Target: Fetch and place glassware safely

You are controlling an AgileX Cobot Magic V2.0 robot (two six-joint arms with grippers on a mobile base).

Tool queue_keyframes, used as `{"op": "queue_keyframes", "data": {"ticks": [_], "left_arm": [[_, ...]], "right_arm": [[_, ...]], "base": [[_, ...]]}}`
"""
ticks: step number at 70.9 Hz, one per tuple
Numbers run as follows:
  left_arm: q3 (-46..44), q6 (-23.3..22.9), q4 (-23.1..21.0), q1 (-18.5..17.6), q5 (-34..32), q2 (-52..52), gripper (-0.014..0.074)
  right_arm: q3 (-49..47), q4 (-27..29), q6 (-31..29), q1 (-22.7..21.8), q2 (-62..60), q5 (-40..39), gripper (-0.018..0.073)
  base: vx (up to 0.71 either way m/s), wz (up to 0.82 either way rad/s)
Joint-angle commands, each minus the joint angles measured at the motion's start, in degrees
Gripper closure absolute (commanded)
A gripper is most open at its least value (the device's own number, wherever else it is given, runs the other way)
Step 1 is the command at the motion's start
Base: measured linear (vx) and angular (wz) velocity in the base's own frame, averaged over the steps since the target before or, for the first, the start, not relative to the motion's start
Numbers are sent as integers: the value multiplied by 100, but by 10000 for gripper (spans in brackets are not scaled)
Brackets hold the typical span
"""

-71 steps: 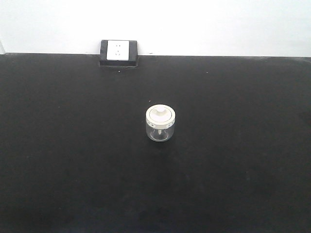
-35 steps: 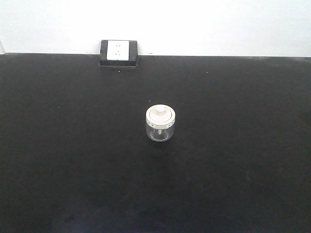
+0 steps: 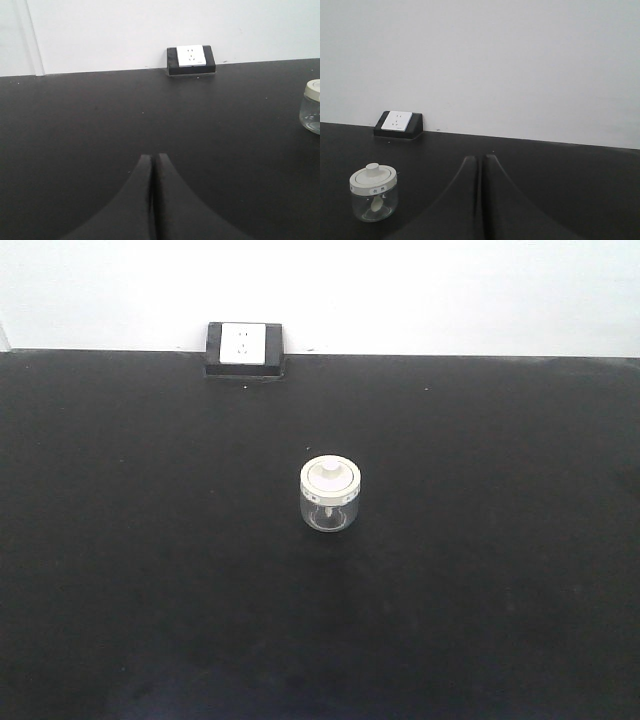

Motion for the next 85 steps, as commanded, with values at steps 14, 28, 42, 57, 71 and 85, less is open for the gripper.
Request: {"op": "queue_keyframes", "data": {"ticks": [14, 28, 42, 57, 71, 85], "left_arm": [[153, -47, -46, -5, -391, -72, 603], [153, -47, -46, -5, -391, -72, 603], [153, -47, -46, -5, -391, -72, 603], [153, -47, -46, -5, -391, -72, 603], [153, -47, -46, -5, -391, -72, 603], [153, -47, -46, -5, -391, -72, 603]], "right_arm": [[-175, -51, -45, -27, 71, -14, 560], [-175, -51, -45, -27, 71, -14, 560], [-175, -51, -45, -27, 71, -14, 560], [-175, -51, -45, -27, 71, -14, 560], [-175, -43, -45, -27, 68, -14, 560], [-175, 933, -351, -27, 73, 71, 560]], "base": [[0, 0], [0, 0], [0, 0], [0, 0], [0, 0], [0, 0]]}}
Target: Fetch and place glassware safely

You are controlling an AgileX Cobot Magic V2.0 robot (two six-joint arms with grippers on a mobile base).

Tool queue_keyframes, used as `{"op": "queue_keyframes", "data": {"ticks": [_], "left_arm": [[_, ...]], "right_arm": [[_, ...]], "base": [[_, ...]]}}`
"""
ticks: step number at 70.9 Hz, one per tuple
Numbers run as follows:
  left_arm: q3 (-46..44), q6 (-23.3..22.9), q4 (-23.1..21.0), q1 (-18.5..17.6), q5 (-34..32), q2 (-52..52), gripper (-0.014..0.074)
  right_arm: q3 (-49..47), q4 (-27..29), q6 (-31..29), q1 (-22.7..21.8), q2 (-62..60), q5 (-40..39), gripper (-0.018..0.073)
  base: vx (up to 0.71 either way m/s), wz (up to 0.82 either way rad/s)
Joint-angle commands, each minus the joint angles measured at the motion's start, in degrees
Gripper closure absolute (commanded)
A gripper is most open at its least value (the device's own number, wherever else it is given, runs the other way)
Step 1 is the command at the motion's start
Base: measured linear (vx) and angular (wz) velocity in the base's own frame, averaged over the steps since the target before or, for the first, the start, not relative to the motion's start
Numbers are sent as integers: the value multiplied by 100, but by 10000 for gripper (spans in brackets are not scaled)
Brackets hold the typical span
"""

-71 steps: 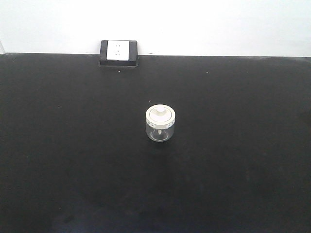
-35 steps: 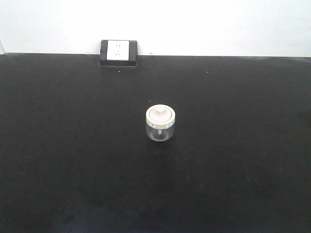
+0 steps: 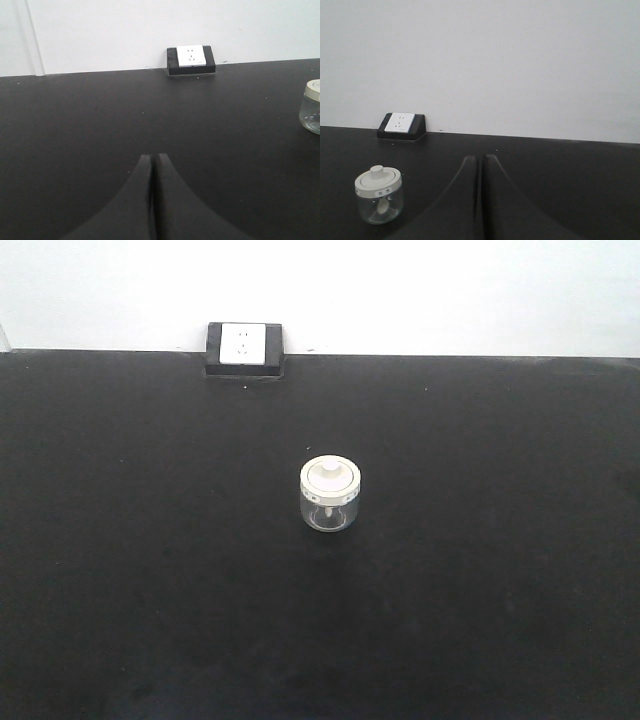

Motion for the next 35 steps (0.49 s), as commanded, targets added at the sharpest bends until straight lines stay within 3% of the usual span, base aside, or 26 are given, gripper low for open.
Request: {"op": "queue_keyframes", "data": {"ticks": [1, 12, 27, 35], "left_arm": [[153, -47, -46, -5, -391, -72, 603], [153, -47, -46, -5, -391, -72, 603], [153, -47, -46, -5, -391, -72, 603], [153, -47, -46, -5, -391, -72, 603]], "right_arm": [[-175, 683, -445, -27, 73, 74, 560], [-175, 2275, -2087, -27, 81, 156, 560], [-175, 5059, -5162, -27, 81, 194, 560], [-175, 5787, -6037, -181, 81, 162, 560]], "base": [[0, 0], [0, 0], [0, 0], [0, 0]]}}
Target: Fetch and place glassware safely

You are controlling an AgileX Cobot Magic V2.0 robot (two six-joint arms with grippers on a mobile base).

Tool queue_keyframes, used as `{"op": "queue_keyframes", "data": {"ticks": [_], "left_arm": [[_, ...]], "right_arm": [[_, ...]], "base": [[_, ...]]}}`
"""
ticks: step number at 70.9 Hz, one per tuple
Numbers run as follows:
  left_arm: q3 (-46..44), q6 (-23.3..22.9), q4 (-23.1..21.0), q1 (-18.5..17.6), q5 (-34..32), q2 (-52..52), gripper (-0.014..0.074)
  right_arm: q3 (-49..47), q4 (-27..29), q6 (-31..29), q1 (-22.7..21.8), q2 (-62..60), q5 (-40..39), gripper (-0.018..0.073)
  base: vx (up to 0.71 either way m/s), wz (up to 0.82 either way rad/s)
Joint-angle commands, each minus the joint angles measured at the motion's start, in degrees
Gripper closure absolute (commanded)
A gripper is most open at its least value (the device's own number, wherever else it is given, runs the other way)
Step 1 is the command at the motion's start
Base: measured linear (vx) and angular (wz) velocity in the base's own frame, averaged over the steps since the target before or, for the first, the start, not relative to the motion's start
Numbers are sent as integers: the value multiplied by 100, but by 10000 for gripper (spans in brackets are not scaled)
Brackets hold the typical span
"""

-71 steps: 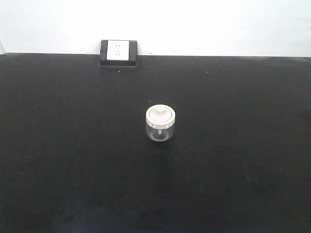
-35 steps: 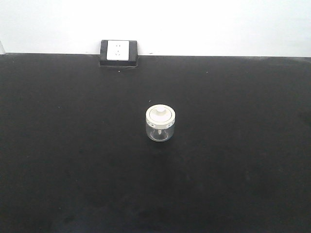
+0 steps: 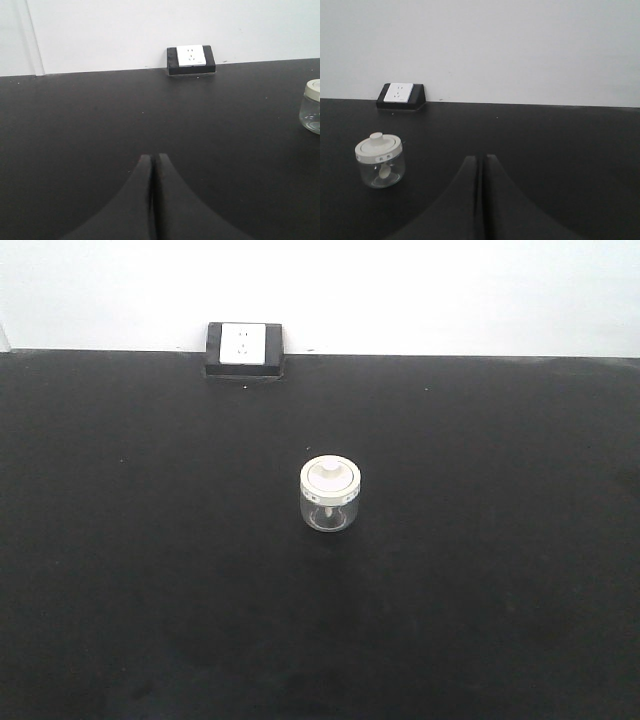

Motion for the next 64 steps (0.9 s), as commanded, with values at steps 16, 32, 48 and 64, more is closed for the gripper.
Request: {"op": "queue_keyframes", "data": {"ticks": [16, 32, 48, 64], "left_arm": [[153, -47, -46, -5, -396, -72, 603], [153, -47, -46, -5, -396, -72, 603], [153, -47, -46, -5, -396, -72, 603], [153, -47, -46, -5, -396, -72, 603]], "right_arm": [[-175, 1634, -1479, -952, 81, -316, 560], [-61, 2021, -2028, -1031, 81, -392, 560], [693, 2649, -2268, -1031, -39, -1258, 560], [1220, 2648, -2458, -1031, -851, -1297, 560]], "base": [[0, 0], [0, 0], [0, 0], [0, 0]]}}
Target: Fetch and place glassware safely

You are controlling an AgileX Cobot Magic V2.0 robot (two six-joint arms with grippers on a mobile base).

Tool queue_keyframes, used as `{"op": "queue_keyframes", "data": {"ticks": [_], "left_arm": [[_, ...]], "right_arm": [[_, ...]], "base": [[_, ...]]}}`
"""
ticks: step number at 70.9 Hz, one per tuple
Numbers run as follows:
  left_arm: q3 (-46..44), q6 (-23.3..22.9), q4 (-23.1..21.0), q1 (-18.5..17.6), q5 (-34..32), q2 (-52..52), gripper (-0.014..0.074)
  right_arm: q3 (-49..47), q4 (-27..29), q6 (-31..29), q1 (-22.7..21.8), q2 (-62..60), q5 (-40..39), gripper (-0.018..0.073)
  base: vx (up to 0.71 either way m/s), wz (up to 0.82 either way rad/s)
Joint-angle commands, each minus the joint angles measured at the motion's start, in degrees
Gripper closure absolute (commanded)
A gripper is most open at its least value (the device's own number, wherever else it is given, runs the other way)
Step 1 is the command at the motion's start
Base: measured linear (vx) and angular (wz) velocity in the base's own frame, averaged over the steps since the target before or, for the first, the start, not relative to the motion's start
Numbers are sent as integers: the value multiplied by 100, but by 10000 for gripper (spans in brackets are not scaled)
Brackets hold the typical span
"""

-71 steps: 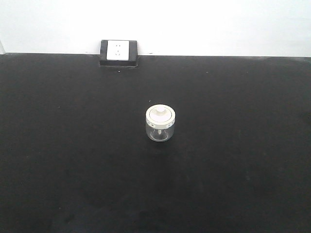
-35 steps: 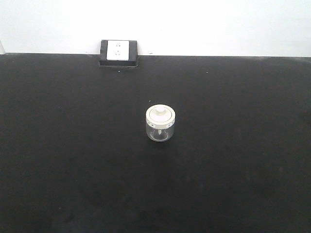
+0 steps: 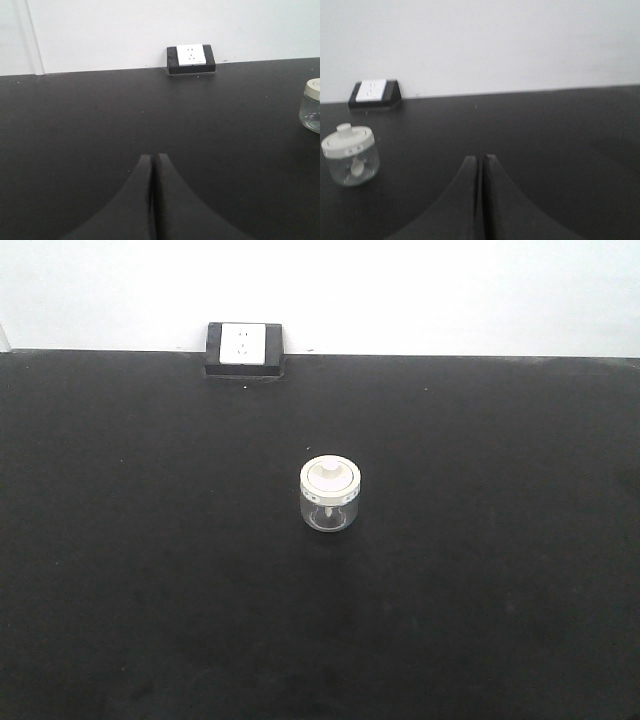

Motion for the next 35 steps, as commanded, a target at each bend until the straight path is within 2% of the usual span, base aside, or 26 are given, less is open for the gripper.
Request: {"op": "queue_keyframes", "data": {"ticks": [1, 35], "left_arm": [[153, -47, -46, -5, -408, -72, 603], [153, -47, -46, -5, -400, -72, 603]], "right_arm": [[104, -3, -165, -45, -395, -298, 560], [110, -75, -178, -31, -528, -104, 560]], "base": [[0, 0], [0, 0]]}}
